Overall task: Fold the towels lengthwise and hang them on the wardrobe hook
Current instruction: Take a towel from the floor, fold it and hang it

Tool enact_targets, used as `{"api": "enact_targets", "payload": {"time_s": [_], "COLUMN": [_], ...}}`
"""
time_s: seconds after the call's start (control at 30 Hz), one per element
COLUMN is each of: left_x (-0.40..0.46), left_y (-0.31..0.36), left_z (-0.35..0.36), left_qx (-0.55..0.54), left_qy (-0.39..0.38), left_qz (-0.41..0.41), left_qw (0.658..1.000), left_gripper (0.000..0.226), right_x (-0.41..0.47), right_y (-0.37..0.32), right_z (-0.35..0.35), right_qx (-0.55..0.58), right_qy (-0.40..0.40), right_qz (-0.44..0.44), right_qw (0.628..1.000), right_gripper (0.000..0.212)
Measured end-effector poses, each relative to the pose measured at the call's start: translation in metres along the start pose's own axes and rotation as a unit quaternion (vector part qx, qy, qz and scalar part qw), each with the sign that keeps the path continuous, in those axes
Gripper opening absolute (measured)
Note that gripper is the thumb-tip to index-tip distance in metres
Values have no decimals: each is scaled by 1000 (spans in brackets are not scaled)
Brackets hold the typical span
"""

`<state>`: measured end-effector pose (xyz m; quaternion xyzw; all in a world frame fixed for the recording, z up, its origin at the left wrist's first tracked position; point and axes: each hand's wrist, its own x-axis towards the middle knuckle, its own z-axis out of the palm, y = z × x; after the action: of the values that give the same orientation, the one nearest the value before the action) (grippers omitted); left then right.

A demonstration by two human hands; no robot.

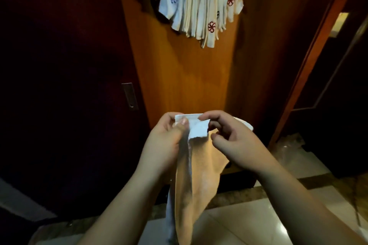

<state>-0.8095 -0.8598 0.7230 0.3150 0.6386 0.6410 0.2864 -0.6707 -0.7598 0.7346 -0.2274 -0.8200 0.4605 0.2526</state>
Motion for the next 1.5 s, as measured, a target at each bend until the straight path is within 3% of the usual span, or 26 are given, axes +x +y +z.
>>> {"api": "enact_targets", "payload": {"time_s": [0.23, 0.3, 0.5, 0.67, 1.0, 1.17, 1.3, 1.4, 1.5], "left_x": [-8, -9, -15, -20, -20, -9, -2, 3, 7], "left_y": [13, 14, 19, 14, 6, 4, 6, 8, 3], "left_z": [-10, -10, -12, -8, -9, -20, -34, -48, -59], "left_qx": [-143, -128, -171, -178, -93, -110, -151, -149, -148], "left_qy": [-14, -46, -106, -86, -51, -35, -19, 0, 15], "left_qz": [-10, 6, 4, 21, 62, 52, 52, 60, 66], "left_qw": [990, 991, 979, 980, 992, 992, 987, 987, 987], "left_gripper": [22, 22, 31, 33, 28, 26, 25, 22, 19], "right_x": [1, 5, 5, 4, 6, 13, 13, 9, -1], "right_y": [-23, -27, -36, -38, -44, -32, 2, 23, 27], "right_z": [13, 14, 17, 21, 18, -1, -16, -26, -41], "right_qx": [-109, -140, -137, -76, 17, -12, -123, -192, -255], "right_qy": [49, 60, 109, 125, 70, -49, -186, -169, -70], "right_qz": [-128, -123, -94, -54, 25, 95, 202, 224, 170], "right_qw": [985, 981, 980, 988, 997, 994, 954, 940, 949], "right_gripper": [20, 9, 19, 14, 13, 21, 15, 8, 11]}}
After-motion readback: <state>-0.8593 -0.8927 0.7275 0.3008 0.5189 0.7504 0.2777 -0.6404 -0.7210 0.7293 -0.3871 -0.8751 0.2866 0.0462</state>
